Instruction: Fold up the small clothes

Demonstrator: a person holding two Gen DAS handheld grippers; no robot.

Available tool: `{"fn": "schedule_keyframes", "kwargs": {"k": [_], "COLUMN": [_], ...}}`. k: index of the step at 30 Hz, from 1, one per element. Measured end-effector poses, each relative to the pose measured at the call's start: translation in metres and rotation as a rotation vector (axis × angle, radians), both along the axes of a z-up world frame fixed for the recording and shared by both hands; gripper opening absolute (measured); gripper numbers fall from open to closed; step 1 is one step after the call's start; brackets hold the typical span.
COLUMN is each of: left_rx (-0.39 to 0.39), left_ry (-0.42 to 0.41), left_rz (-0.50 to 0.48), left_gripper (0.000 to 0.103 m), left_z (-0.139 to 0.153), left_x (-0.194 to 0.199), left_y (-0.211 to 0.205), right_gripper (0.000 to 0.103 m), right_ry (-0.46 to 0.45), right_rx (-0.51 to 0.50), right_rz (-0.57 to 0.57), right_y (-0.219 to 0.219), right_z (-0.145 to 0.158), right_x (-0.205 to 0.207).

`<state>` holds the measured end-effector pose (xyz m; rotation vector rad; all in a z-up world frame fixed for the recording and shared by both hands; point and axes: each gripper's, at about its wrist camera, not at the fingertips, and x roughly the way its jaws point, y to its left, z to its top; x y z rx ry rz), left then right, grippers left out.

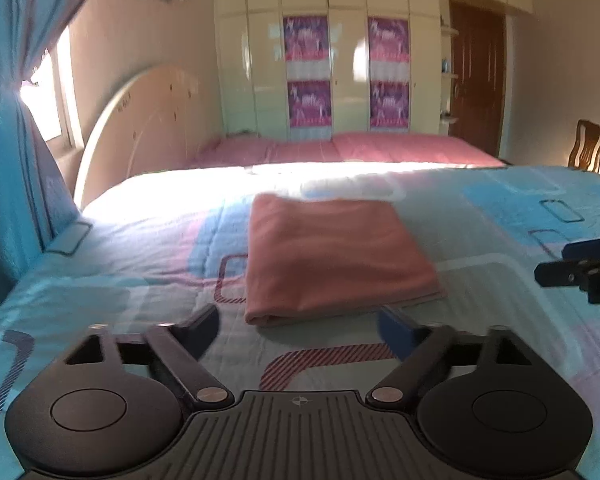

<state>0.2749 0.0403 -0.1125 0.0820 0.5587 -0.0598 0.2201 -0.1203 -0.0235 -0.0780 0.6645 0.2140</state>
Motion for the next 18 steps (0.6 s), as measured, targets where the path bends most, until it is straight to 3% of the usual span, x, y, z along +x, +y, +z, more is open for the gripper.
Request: {"fn": "schedule_keyframes", "kwargs": {"k": [1,2,11,18], "left_rx": [-0.004,-0.009,-0.046,-0.062], "left_ry": [-0.016,-0.031,-0.069,-0.087], "left_rz": [0.002,0.001,-0.024,-0.047], "left_gripper": [0.102,0.103,0.103,0.103], "left_z": [0.004,0.009,0.042,0.061], "left_x": [-0.01,-0.021,-0.085,-0.121], "left_y": [-0.003,-0.005,-0.011,-0.01], "right_gripper": [0.079,0.101,0.103,0.102], "right_ry": [-0.013,-0.03,-0.088,-0.141], "right_rx": [0.007,0.012,0.001,0.01], "right_rz": [-0.012,-0.03,-0.115,-0.11], "right_y": [-0.003,-0.005,-0.01,-0.001], "right_z": [0.002,0.004,0.027,0.049], "right_x": [-0.008,-0.017,-0.082,-0.123]}}
